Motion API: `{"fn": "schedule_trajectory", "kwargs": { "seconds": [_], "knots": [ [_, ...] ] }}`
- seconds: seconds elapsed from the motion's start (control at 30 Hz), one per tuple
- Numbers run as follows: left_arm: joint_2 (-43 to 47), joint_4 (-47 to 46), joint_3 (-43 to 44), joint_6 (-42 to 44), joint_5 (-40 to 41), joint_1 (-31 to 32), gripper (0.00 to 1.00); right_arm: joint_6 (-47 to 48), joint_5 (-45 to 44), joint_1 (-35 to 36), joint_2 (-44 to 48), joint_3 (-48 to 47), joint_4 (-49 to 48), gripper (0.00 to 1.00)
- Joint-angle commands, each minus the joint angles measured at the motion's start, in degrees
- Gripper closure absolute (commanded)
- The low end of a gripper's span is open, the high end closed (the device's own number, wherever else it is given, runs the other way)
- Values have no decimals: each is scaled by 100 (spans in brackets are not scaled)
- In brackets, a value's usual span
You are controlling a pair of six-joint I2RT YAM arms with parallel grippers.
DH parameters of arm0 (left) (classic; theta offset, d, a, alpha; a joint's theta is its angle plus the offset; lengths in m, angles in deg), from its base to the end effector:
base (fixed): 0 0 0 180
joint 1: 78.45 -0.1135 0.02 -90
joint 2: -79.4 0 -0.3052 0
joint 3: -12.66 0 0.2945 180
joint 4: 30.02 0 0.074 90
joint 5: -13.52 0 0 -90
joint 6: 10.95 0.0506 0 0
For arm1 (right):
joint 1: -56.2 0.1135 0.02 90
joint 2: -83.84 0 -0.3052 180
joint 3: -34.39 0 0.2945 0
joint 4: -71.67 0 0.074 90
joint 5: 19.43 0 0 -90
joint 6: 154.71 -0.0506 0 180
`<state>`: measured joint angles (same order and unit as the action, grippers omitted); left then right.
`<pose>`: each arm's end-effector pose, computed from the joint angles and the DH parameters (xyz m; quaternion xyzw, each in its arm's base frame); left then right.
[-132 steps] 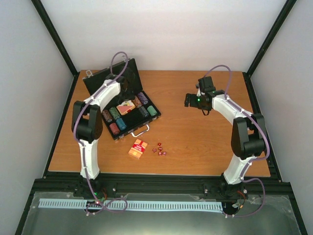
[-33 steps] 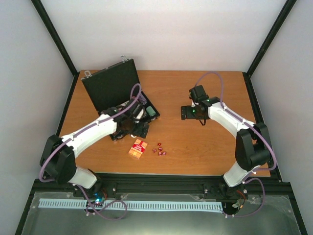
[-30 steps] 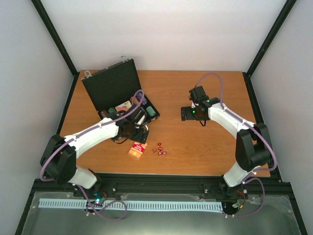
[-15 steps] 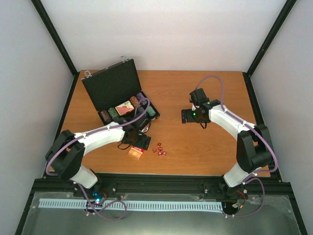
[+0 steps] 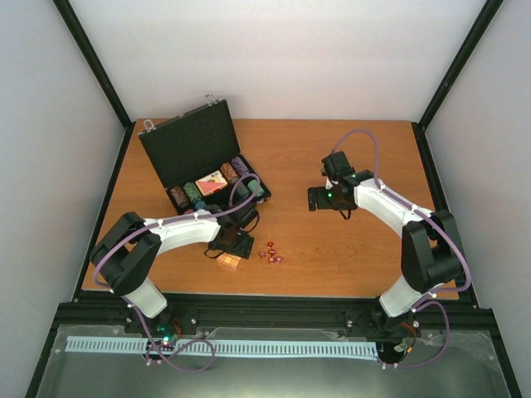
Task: Pack up texas hold em set
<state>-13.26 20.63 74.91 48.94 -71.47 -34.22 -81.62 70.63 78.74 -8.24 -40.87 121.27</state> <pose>0.2234 -0.2113 0.1464 0.1190 0.9889 -0.0123 0.0884 0.3351 0.1391 0.2191 -0.0482 0.9777 0.0694 0.1922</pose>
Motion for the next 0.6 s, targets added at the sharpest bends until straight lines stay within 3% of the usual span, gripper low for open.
{"fn": "schedule_trajectory", "kwargs": {
  "seconds": [0.0, 0.07, 0.2, 0.27, 0.57],
  "knots": [
    [-76, -273, -245, -75, -112, 51, 21, 65, 21, 22, 116, 5, -14, 0],
    [-60, -305, -335, -46, -132, 51, 25, 65, 21, 21, 102, 5, -22, 0],
    [46, -186, -313, 70, -132, 51, 49, 61, 5, 22, 102, 24, -22, 0],
    [149, 15, -133, 172, -109, 48, 57, 64, -17, 22, 102, 42, -30, 0],
    [468, 1416, 1967, 1310, 90, 43, 55, 21, -96, 15, 126, 81, -75, 0]
  ]
}}
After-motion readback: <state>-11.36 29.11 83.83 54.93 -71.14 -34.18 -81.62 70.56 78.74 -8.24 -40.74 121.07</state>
